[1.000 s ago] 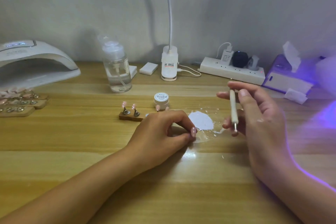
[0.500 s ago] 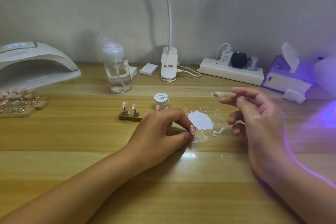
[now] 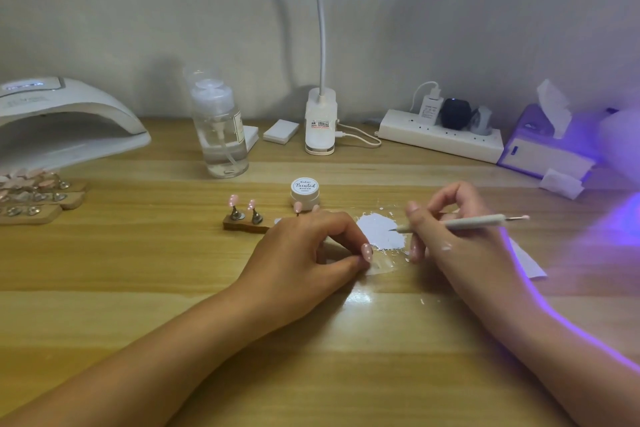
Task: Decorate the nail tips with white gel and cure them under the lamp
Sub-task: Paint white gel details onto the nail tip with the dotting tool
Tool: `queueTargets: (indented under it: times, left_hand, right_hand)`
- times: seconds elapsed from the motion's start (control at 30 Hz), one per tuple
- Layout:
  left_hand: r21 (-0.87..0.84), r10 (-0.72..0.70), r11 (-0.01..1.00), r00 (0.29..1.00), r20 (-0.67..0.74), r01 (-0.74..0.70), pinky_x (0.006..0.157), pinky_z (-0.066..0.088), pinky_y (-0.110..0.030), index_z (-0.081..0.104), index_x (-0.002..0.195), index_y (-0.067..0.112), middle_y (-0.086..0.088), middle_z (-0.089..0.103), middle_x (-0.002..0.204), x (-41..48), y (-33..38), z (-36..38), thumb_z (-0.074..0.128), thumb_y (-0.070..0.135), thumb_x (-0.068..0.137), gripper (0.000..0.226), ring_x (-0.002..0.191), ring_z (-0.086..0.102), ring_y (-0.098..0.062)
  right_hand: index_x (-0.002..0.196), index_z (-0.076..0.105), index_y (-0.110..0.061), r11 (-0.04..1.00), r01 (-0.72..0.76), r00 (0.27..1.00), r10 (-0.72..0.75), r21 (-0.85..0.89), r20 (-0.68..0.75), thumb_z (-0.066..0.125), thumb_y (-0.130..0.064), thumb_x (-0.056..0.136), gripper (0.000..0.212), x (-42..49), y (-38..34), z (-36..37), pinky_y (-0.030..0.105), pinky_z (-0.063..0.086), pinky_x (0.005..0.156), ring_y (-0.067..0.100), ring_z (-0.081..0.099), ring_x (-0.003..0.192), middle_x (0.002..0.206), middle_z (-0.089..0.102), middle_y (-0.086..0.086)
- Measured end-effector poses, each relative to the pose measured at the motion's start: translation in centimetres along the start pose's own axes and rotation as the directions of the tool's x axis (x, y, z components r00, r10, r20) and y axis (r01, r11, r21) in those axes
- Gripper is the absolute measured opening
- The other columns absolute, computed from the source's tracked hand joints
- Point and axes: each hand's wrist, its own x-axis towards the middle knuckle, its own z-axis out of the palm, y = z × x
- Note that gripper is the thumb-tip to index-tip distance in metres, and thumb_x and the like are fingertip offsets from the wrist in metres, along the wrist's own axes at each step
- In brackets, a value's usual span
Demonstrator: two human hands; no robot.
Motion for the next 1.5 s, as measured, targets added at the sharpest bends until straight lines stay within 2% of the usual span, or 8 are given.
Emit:
queueTargets:
  times: [0.37,0.43,0.6,0.73,0.83,1.0,1.2,1.5]
  left_hand:
    - [-0.001,0.003,1.0,1.0,-0.003,-0.003,0.052,0.029,-0.011,0.069,0.077,0.03,0.035,0.056,0.062,0.1,0.3,-0.1,0.076,0.017,0.082,0.015,0.046,0.045,0.0]
    - [-0.006,0.007,1.0,1.0,-0.014,-0.007,0.056,0.033,-0.016,0.069,0.077,0.03,0.037,0.055,0.06,0.1,0.3,-0.1,0.076,0.016,0.081,0.016,0.046,0.046,0.001]
    - [-0.003,0.017,1.0,1.0,-0.027,-0.017,0.064,0.038,-0.015,0.07,0.077,0.028,0.039,0.053,0.058,0.0,0.4,-0.1,0.077,0.013,0.08,0.017,0.046,0.046,0.002]
    - [-0.002,0.024,1.0,0.999,-0.028,-0.024,0.072,0.036,-0.009,0.069,0.076,0.032,0.038,0.054,0.058,0.0,0.3,-0.1,0.078,0.015,0.08,0.02,0.048,0.047,0.004]
    - [0.015,0.038,0.999,0.999,-0.023,-0.038,0.055,0.031,-0.008,0.067,0.076,0.033,0.04,0.051,0.054,0.0,0.3,-0.1,0.078,0.014,0.081,0.022,0.043,0.041,0.003]
    - [-0.009,0.01,1.0,1.0,-0.028,-0.01,0.055,0.03,-0.003,0.068,0.078,0.028,0.039,0.049,0.05,0.1,0.4,-0.1,0.075,0.013,0.084,0.018,0.041,0.041,0.004]
    - [0.037,0.028,0.999,0.999,-0.019,-0.028,0.052,0.029,-0.005,0.07,0.081,0.028,0.041,0.047,0.05,0.1,0.6,-0.1,0.074,0.016,0.086,0.014,0.042,0.04,0.004]
    - [0.041,0.042,0.998,0.999,-0.022,-0.041,0.062,0.032,-0.007,0.07,0.08,0.029,0.042,0.048,0.051,0.0,0.5,-0.1,0.076,0.016,0.084,0.015,0.049,0.045,0.015]
  right_hand:
    - [0.071,0.046,-0.016,0.994,-0.07,0.997,0.071,-0.081,0.009,0.066,-0.024,0.085,0.026,0.2,0.1,0.1,0.016,0.039,0.045,-0.001,0.053,0.041,0.051,0.067,0.001]
    - [0.072,0.046,-0.019,0.999,-0.052,0.998,0.052,-0.004,-0.018,0.066,-0.026,0.09,0.027,0.2,-0.1,0.0,0.027,0.039,0.052,0.0,0.055,0.045,0.055,0.067,0.004]
    - [0.09,0.058,-0.02,0.966,0.013,0.995,0.013,0.258,-0.099,0.065,-0.038,0.094,0.02,-0.2,-1.7,-0.3,0.021,0.042,0.039,0.012,0.06,0.049,0.074,0.075,0.003]
    - [0.072,0.06,-0.025,0.897,-0.101,0.995,0.098,0.431,0.028,0.073,-0.042,0.079,0.022,-1.2,-2.7,0.4,0.017,0.032,0.035,0.009,0.044,0.038,0.058,0.065,0.004]
    - [0.072,0.052,-0.024,0.889,-0.195,0.981,0.171,0.413,0.095,0.075,-0.035,0.08,0.027,-1.6,-2.4,0.8,0.019,0.031,0.036,0.011,0.042,0.037,0.056,0.064,0.005]
    - [0.06,0.046,-0.022,0.911,-0.188,0.979,0.143,0.366,0.145,0.065,-0.01,0.09,0.037,-1.7,-2.4,0.8,0.018,0.033,0.038,0.012,0.045,0.037,0.05,0.06,0.009]
    - [0.057,0.042,-0.021,0.909,-0.21,0.972,0.155,0.361,0.177,0.059,-0.001,0.086,0.038,-1.7,-2.5,0.8,0.019,0.032,0.036,0.012,0.041,0.037,0.045,0.055,0.01]
    - [0.051,0.041,-0.02,0.941,-0.163,0.972,0.102,0.296,0.212,0.056,-0.014,0.063,0.02,-2.0,-2.9,1.0,0.013,0.03,0.037,0.012,0.042,0.034,0.039,0.05,0.009]
